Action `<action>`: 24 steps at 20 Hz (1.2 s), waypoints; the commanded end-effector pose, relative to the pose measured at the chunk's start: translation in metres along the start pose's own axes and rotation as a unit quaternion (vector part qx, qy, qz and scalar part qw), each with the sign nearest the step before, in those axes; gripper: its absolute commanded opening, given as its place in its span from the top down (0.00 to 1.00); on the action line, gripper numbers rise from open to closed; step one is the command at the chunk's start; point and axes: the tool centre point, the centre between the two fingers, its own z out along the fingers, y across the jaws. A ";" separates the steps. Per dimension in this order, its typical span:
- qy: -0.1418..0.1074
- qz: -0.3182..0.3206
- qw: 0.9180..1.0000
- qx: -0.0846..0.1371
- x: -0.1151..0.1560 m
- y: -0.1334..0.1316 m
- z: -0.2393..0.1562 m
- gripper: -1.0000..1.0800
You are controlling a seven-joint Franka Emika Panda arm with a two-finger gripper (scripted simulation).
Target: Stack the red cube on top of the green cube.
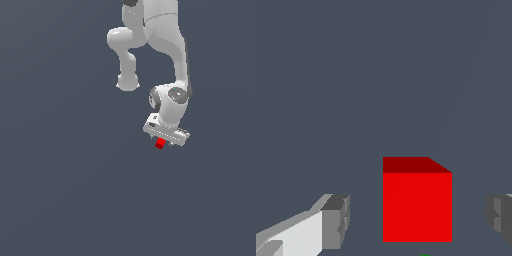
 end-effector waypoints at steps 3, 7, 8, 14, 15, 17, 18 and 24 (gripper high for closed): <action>0.000 0.001 1.000 0.000 0.000 0.000 0.020 0.04; 0.000 0.001 1.000 0.000 0.000 0.000 0.026 0.04; 0.000 0.001 1.000 0.000 0.000 -0.001 0.027 0.04; 0.000 0.001 1.000 0.000 0.000 -0.001 0.027 1.00; 0.000 0.001 1.000 0.000 0.000 -0.001 0.027 1.00; 0.000 0.001 1.000 0.000 0.000 -0.001 0.027 1.00; 0.000 0.001 1.000 0.000 0.000 -0.001 0.027 1.00; 0.000 0.001 1.000 0.000 0.000 -0.001 0.019 1.00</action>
